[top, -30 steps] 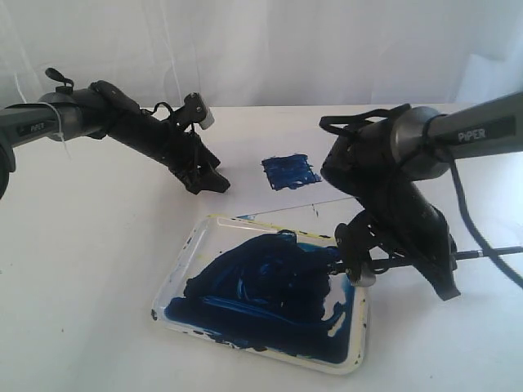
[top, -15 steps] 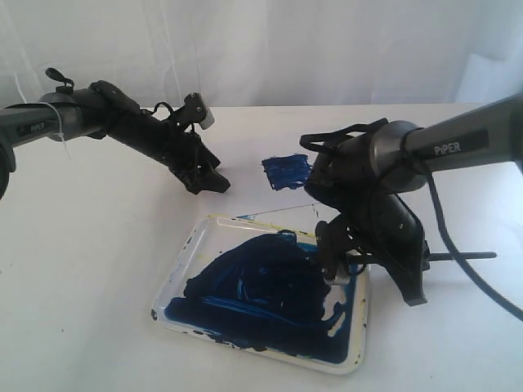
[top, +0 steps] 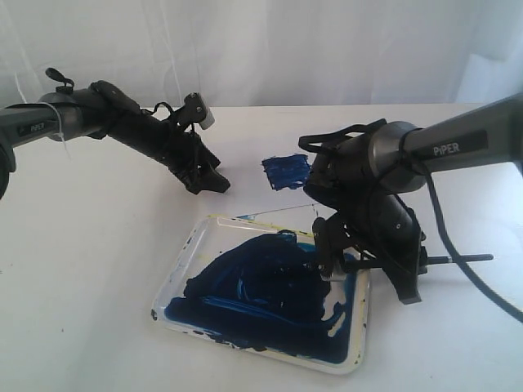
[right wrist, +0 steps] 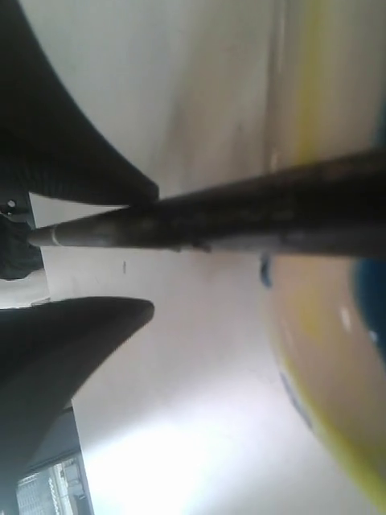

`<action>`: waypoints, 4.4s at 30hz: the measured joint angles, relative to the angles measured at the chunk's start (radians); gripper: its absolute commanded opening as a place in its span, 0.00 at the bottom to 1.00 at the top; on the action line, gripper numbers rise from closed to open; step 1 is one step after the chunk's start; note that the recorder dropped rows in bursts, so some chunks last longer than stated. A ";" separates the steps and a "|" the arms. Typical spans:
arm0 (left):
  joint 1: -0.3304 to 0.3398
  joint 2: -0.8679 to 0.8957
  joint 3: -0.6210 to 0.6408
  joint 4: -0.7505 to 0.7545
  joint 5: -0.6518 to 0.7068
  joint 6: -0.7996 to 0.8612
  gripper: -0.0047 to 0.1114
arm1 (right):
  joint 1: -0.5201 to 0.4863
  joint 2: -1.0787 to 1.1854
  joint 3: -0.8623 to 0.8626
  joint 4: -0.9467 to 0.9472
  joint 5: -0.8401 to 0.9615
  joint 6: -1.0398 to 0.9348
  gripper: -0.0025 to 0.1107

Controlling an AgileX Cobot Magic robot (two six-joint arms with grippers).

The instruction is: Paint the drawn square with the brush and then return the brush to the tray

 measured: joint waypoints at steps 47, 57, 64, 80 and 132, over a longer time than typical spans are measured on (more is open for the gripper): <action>0.122 -0.278 0.010 0.690 0.407 -1.306 0.04 | -0.622 -0.236 -0.025 0.942 -0.337 0.289 0.02; 0.124 -0.291 0.067 0.765 0.407 -1.325 0.04 | -0.622 -0.236 -0.131 0.864 -0.243 0.344 0.02; 0.126 -0.396 0.102 0.771 0.409 -1.325 0.04 | -0.599 -0.225 -0.133 0.764 -0.241 0.349 0.02; 0.242 -0.701 0.477 0.803 0.409 -1.338 0.04 | -0.540 -0.295 -0.131 0.776 -0.061 0.389 0.02; 0.242 -2.497 1.517 0.827 0.021 -1.390 0.04 | -0.540 -2.065 0.694 0.773 -0.174 0.396 0.02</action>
